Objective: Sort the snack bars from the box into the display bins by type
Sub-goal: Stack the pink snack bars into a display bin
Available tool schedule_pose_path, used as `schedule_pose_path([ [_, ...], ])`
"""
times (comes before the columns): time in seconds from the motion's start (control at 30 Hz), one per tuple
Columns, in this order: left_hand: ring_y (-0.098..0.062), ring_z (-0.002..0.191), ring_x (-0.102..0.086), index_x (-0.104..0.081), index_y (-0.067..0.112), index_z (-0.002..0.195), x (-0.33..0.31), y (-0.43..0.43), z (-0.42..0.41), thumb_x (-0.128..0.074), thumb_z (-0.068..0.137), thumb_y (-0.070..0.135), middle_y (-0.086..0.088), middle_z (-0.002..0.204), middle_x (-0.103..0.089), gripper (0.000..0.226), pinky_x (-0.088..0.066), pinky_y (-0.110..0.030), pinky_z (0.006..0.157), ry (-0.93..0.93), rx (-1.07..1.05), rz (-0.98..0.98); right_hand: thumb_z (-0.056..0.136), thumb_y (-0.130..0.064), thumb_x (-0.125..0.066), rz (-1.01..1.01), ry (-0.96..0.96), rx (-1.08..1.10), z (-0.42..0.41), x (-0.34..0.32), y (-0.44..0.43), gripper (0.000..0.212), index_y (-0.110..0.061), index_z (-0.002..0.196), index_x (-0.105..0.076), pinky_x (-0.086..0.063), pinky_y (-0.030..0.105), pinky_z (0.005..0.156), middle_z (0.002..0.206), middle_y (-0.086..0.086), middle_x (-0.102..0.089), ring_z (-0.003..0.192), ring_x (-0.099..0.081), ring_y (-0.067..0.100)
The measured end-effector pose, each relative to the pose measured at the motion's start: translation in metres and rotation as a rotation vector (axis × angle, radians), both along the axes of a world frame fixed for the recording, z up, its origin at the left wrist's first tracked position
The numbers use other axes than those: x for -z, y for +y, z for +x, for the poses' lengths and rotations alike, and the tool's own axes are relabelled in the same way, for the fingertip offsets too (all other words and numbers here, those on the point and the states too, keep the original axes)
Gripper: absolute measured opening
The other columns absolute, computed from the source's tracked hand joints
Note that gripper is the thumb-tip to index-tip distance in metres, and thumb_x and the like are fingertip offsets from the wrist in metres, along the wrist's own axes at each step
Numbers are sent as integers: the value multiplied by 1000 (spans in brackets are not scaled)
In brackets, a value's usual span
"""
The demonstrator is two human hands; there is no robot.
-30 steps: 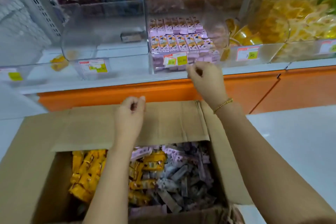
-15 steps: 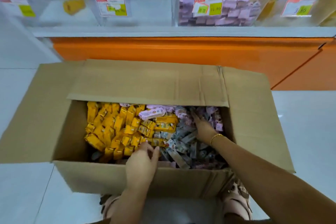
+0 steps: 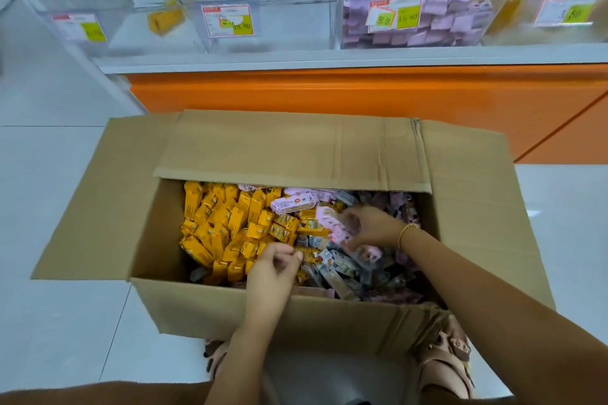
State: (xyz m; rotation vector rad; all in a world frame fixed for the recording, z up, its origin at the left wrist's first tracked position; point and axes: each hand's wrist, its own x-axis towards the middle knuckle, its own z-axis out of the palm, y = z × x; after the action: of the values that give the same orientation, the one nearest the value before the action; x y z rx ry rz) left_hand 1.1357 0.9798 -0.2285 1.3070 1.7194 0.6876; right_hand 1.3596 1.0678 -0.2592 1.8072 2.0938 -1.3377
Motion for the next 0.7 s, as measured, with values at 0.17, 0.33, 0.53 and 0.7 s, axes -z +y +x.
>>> schedule_pose_path([
  [0.17,-1,99,-63,-54,31,125,-26,21,8,-62,89,27,13,110,-65,38,-51,-23,84,-558,-112,-244,68,-29,-82,-434,659,136,-24,-55,-8,63,-6,121,-58,-48,30,95,116,-1,-61,104,-60,12],
  [0.33,-8,97,-64,-65,19,114,-54,35,14,-59,90,20,3,105,-70,25,-52,-28,79,-726,-120,-145,84,-15,-69,-366,822,211,-32,-92,-1,27,-12,110,-69,-47,38,100,111,0,-69,103,-63,16],
  [0.53,-20,89,-68,-61,11,114,-80,49,9,-74,74,15,-5,92,-73,42,-52,-39,84,-685,-159,-79,82,-16,-73,-237,862,340,-34,-127,8,36,7,108,-62,-52,20,71,91,5,-69,83,-63,16],
  [0.7,-9,84,-71,-64,14,104,-92,44,19,-72,80,10,2,88,-75,25,-55,-23,73,-661,-101,-77,85,-9,-67,-158,849,422,-27,-147,16,31,0,115,-65,-45,47,100,114,19,-67,100,-62,34],
])
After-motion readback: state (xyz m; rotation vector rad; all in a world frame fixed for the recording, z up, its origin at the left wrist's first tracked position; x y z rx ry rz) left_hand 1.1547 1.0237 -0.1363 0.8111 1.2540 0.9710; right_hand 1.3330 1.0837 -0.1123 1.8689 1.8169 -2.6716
